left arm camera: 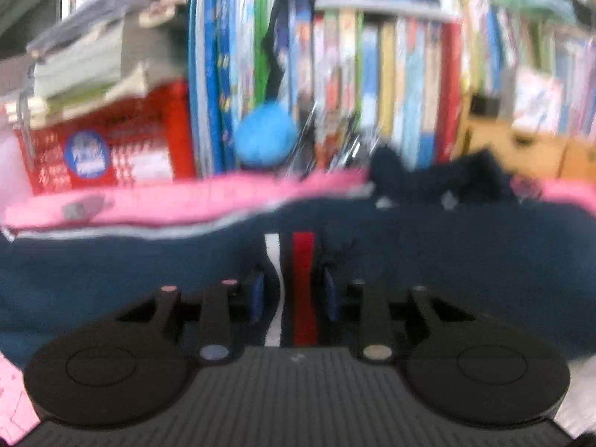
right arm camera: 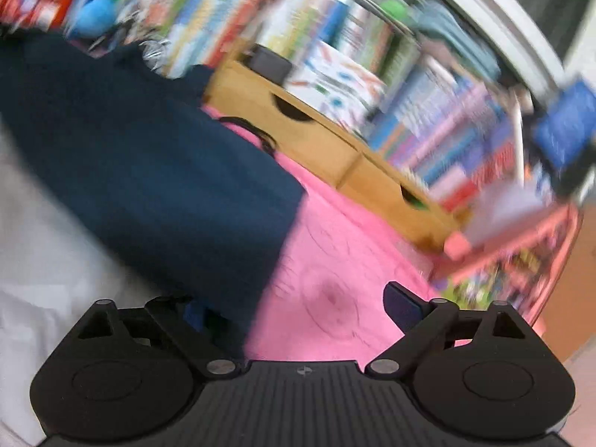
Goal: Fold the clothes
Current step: 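Fold the held navy sleeve across the white body with the right tool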
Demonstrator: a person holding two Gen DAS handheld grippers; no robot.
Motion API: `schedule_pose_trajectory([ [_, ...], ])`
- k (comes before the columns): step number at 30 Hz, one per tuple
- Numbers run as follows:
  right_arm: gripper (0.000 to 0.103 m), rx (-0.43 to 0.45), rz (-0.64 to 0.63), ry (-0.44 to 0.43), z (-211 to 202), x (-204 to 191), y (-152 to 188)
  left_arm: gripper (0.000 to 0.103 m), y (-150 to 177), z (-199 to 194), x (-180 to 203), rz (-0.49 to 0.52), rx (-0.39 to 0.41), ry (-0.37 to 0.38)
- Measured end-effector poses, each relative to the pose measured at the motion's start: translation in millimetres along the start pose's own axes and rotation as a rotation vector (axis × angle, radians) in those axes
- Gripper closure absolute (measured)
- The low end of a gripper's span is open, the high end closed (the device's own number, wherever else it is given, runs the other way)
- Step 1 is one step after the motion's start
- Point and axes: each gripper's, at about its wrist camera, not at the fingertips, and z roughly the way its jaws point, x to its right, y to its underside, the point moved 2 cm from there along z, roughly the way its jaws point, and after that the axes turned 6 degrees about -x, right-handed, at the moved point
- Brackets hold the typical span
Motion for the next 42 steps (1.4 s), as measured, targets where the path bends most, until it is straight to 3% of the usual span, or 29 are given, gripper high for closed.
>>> schedule_pose_trajectory([
  [5,0.009,-0.030,0.058,-0.112,-8.3,10.1,-0.7,0.057,-0.1,5.5,-3.9,-0.017,-0.022,0.022],
  [8,0.009,0.017,0.109,-0.314,-33.6,6.3,-10.8,0.049,-1.3,9.2,-0.8,0.003,-0.043,0.030],
  [11,0.007,0.061,0.236,-0.520,-48.2,-4.3,-32.5,0.048,-0.9,8.4,1.7,0.011,-0.045,0.025],
  [13,0.009,0.045,0.320,-0.591,-43.7,-29.8,-52.4,0.045,-1.3,9.1,1.0,0.004,-0.048,0.023],
  [15,0.021,0.011,0.342,-0.579,-31.1,-62.8,-71.0,0.041,-1.7,10.2,-1.2,-0.010,-0.053,0.025],
  [18,0.031,-0.057,0.294,-0.484,-10.3,-97.1,-82.8,0.038,-1.7,10.7,-3.7,-0.024,-0.055,0.026],
  [20,0.029,-0.087,0.255,-0.422,-1.1,-103.4,-78.8,0.037,-1.9,11.0,-3.1,-0.021,-0.056,0.023],
  [23,0.025,-0.058,0.183,-0.309,-1.4,-83.0,-61.7,0.032,-2.2,12.0,-3.3,-0.022,-0.059,0.033],
  [26,0.014,-0.040,0.039,-0.043,4.9,-58.8,-48.6,0.018,-2.3,13.7,-1.1,-0.005,-0.067,0.065],
  [29,0.017,-0.103,-0.050,0.146,14.3,-38.2,-44.6,0.015,-2.0,14.7,0.4,0.009,-0.073,0.079],
  [30,0.022,-0.097,-0.063,0.170,12.4,-37.2,-48.3,0.015,-1.9,14.9,0.0,0.007,-0.073,0.083],
  [32,0.022,-0.051,-0.071,0.166,2.3,-42.3,-62.1,0.014,-2.0,14.9,-0.9,0.001,-0.072,0.092],
  [33,0.020,-0.024,-0.048,0.111,-0.1,-46.6,-72.4,0.014,-2.1,14.8,-0.8,-0.001,-0.072,0.095],
  [37,0.017,-0.002,0.180,-0.312,9.0,-72.2,-113.9,0.012,-1.9,13.7,-3.8,-0.015,-0.067,0.121],
  [38,0.017,-0.014,0.230,-0.379,17.2,-78.1,-120.5,0.012,-1.6,13.7,-4.0,-0.013,-0.067,0.124],
  [40,0.018,-0.053,0.312,-0.448,39.6,-84.6,-126.6,0.012,-0.9,12.8,-4.4,-0.008,-0.066,0.127],
  [42,0.019,-0.098,0.361,-0.420,66.0,-78.4,-121.7,0.010,-0.3,12.4,-4.8,-0.006,-0.067,0.134],
])
